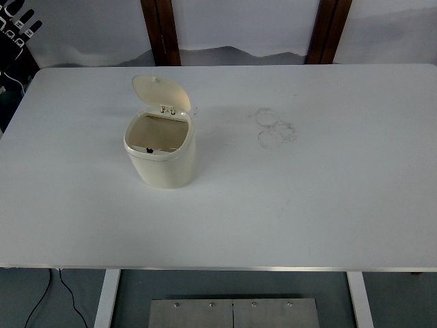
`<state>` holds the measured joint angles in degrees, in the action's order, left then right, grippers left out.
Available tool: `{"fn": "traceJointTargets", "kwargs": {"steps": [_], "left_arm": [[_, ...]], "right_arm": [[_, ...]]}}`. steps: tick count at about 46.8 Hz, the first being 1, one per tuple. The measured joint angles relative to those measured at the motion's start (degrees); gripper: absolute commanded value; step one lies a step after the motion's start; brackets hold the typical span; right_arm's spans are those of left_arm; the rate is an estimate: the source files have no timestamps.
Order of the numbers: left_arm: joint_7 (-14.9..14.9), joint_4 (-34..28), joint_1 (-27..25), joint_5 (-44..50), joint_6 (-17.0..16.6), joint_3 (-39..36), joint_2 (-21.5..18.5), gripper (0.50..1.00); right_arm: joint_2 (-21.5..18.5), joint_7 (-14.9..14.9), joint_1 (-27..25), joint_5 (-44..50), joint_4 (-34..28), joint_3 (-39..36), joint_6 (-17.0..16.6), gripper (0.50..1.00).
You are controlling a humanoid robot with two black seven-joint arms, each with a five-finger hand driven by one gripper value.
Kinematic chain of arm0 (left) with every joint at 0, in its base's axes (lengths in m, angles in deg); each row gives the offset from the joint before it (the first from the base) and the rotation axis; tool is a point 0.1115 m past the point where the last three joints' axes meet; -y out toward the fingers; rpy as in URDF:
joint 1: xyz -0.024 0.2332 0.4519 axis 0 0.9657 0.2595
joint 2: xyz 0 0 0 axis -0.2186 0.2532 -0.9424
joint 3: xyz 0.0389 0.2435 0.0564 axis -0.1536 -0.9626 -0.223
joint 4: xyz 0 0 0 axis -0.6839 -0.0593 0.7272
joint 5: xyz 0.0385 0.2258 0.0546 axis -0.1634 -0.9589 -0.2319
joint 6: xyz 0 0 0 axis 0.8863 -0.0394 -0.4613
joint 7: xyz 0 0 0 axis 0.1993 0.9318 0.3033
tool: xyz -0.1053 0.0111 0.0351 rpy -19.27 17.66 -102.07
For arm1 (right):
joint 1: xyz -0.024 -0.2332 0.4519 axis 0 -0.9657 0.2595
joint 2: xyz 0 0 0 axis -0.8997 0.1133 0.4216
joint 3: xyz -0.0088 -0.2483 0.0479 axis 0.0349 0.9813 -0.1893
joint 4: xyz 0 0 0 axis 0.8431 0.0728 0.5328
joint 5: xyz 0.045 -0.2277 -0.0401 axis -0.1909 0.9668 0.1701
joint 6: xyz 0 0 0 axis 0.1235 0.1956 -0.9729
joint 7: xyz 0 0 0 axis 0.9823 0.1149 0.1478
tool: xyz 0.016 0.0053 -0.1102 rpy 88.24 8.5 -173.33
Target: Close trash bin
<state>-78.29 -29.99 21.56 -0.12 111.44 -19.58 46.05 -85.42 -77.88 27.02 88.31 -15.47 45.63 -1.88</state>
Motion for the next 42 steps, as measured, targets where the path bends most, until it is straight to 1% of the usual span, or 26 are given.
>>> {"fn": "traceJointTargets", "kwargs": {"steps": [42], "left_arm": [[0.00,-0.06,0.00,0.00,-0.45,-0.22,0.09,1.000]], "right_arm": [[0.00,0.00,0.01,0.00,0.00,0.00,-0.02,0.995]]}}
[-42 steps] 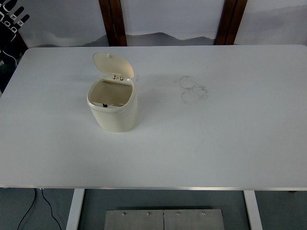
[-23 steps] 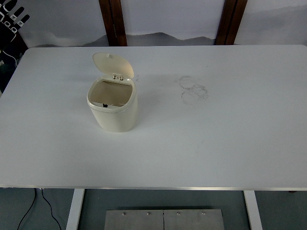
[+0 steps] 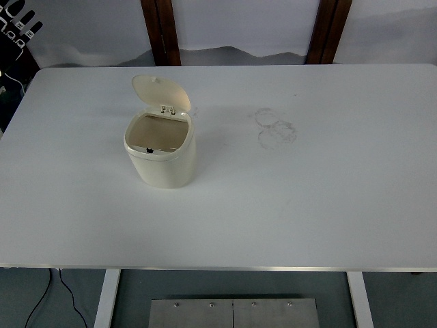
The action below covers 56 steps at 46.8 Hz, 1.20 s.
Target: Close trash bin
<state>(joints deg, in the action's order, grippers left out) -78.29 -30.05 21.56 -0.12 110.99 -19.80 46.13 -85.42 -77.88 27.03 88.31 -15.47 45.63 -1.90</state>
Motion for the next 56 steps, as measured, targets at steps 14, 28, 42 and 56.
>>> {"fn": "traceJointTargets", "kwargs": {"steps": [14,28,42,56], "left_arm": [[0.00,-0.02,0.00,0.00,0.00,-0.04,0.00,1.000],[0.00,-0.02,0.00,0.00,0.00,-0.04,0.00,1.000],[-0.30,-0.45,-0.01,-0.26,-0.45,-0.29,0.00,1.000],[-0.97,-9.87,-0.43,-0.51,-7.43,-0.38,-1.37,1.000]], "right_arm": [[0.00,0.00,0.00,0.00,0.00,0.00,-0.01,0.995],[0.00,0.00,0.00,0.00,0.00,0.04,-0.01,0.995],[0.00,0.00,0.00,-0.06,0.00,0.00,0.01,0.995],[0.01,-0.01,0.09,0.00,0.00,0.08,0.01,0.995]]}}
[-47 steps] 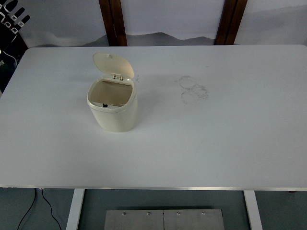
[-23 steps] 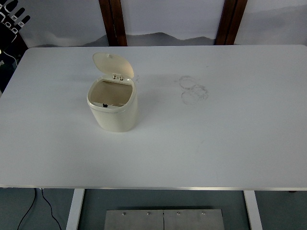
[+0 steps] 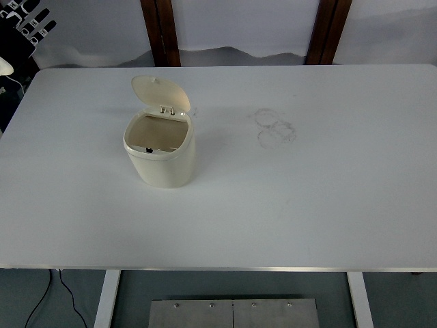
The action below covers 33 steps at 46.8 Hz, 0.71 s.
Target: Close trash bin
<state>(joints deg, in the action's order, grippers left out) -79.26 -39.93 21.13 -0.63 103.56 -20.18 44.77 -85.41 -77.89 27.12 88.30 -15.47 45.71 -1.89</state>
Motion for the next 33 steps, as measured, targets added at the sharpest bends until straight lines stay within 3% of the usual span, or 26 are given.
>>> {"fn": "traceJointTargets", "kwargs": {"steps": [13,22,33], "left_arm": [[-0.54,-13.43,-2.61,-0.18,-6.26,-4.25,-6.14,1.000],[-2.58,-17.91,-10.62,-0.26,-6.39,-15.00,-8.74,1.000],[-3.37,-20.52,-21.59,-1.46,-5.87,-29.13,-8.68,1.000]], "right_arm": [[0.00,0.01,0.00,0.00,0.01,0.01,0.00,0.995],[-0.01,0.01,0.01,0.00,0.01,0.00,0.00,0.995],[-0.01,0.00,0.09,-0.01,0.00,0.00,0.00,0.995]]}}
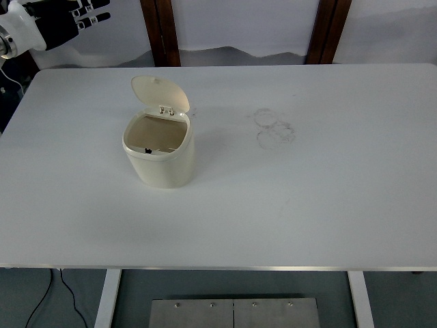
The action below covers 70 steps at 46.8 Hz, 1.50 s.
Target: Close trash bin
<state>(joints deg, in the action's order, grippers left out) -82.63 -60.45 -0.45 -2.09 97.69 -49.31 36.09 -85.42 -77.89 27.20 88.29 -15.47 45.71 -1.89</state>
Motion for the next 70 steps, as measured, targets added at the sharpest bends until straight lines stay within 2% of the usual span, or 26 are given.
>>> {"fn": "traceJointTargets", "kwargs": {"steps": [9,21,34,52,70], "left_arm": [[-2.25,-2.77,-6.02,-5.71,0.77,-6.68,0.03,1.000],[-4.45,-3.11,-12.25,-14.32,6.95,-15.42,-0.03,1.000],[-4.64,-3.11,-15.78,-22.84,10.70,-21.73,2.14,1.000],[-4.63,-3.09,-17.85,-24.04,11.39,-22.17,5.47,1.000],[-4.73,-3.10,-26.23,-24.21,18.00,-33.54,7.58,1.000]], "right_arm": [[0.00,0.00,0.00,-0.04,0.00,-0.07,0.00,0.995],[0.00,0.01,0.00,0.02,0.00,0.00,0.00,0.995],[0.00,0.09,0.09,0.01,0.00,-0.03,0.00,0.995],[0.00,0.10,0.10,-0.03,0.00,-0.05,0.00,0.995],[0.00,0.10,0.09,0.00,0.00,0.01,0.00,0.995]]}}
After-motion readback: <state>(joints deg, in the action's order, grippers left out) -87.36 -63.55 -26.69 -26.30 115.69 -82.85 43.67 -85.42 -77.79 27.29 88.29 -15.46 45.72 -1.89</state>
